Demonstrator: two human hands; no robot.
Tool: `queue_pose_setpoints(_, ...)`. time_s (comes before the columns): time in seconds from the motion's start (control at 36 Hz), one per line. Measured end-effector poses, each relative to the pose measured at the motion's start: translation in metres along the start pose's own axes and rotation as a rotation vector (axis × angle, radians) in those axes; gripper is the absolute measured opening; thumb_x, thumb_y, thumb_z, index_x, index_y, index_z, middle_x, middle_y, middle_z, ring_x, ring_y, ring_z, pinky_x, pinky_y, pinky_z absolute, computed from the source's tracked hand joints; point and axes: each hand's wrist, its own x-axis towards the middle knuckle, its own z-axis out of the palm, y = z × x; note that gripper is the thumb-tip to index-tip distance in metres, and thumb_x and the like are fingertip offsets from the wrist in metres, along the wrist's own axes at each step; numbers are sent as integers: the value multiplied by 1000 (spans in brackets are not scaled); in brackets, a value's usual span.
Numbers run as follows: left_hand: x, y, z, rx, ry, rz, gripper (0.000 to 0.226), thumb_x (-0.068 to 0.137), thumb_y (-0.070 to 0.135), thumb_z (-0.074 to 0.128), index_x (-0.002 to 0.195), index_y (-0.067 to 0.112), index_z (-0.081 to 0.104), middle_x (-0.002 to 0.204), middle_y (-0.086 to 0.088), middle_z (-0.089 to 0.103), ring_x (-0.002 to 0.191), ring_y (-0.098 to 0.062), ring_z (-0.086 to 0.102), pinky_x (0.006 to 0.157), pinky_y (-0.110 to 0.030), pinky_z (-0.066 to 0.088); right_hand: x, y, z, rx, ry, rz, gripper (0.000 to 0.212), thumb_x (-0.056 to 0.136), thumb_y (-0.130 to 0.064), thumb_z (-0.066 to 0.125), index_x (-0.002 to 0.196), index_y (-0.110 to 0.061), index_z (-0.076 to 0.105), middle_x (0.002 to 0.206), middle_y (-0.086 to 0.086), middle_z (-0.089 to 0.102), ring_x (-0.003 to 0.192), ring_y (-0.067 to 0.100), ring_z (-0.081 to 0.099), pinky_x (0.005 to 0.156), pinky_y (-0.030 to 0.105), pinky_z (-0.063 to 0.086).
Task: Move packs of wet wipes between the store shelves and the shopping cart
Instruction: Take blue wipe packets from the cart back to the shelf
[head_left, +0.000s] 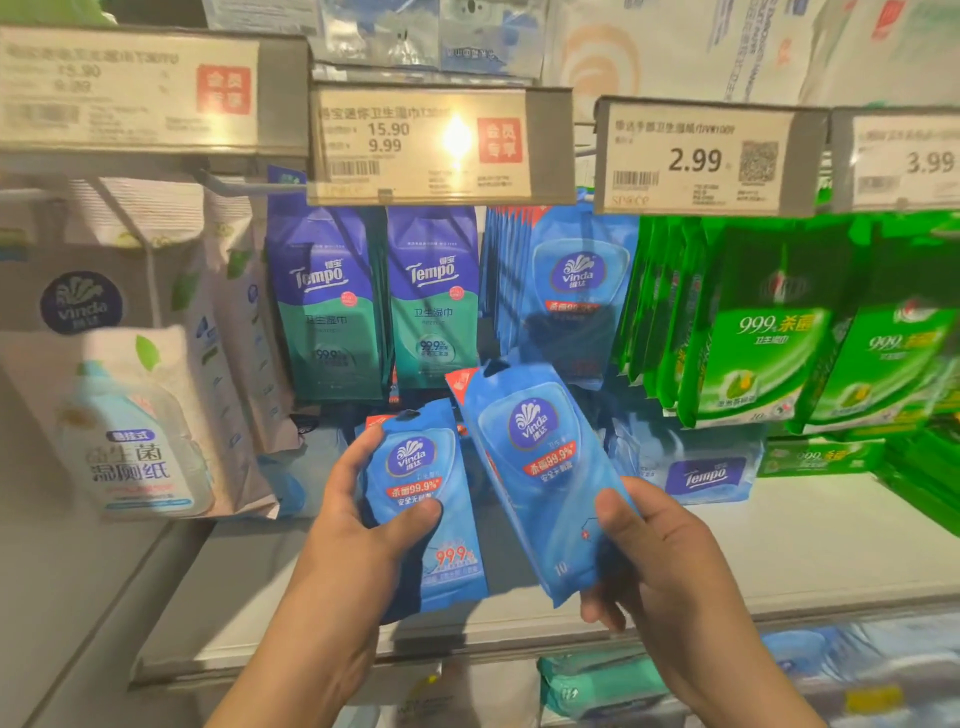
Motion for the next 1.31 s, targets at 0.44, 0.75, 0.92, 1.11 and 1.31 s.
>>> queue_pose_setpoints(0.44, 4, -3, 5, -10, -59, -15, 70, 85, -13, 64, 125, 44, 57, 99, 0, 78, 80, -22, 75, 72, -43, 60, -5, -56, 8, 54, 78, -397, 43, 66, -64, 82, 85, -27, 71, 62, 6, 62, 34, 22, 52, 39, 19, 38)
queue_pose_setpoints(0.75, 5, -4, 1, -28, -69, -31, 70, 85, -13, 63, 132, 38, 55, 103, 0, 78, 84, -20, 75, 68, -38, 62, 0, -53, 11, 2, 233, -457, 19, 94, -33, 56, 88, -16, 61, 62, 13, 62, 38, 25, 49, 40, 26, 39)
queue_pose_setpoints(0.92, 7, -6, -3, -50, -60, -24, 70, 83, -12, 65, 131, 38, 57, 115, -2, 74, 87, -19, 75, 63, -29, 62, 4, -42, 15, 12, 275, -377, 29, 88, -38, 57, 95, -10, 60, 57, 14, 62, 39, 25, 52, 40, 27, 41)
queue_pose_setpoints(1.11, 9, -7, -7, -61, -43, -27, 71, 83, -12, 65, 132, 39, 57, 121, 1, 72, 97, -20, 73, 62, -28, 61, 13, -23, 24, 43, 323, -256, 35, 88, -39, 57, 92, -5, 61, 66, 16, 68, 43, 25, 61, 41, 26, 45)
queue_pose_setpoints(1.31, 7, -7, -10, -60, -39, -26, 70, 85, -11, 65, 130, 41, 57, 120, 0, 72, 103, -25, 72, 69, -35, 61, 32, -23, 39, 54, 387, -195, 26, 101, -32, 57, 94, -7, 59, 60, 11, 68, 43, 22, 64, 38, 25, 44)
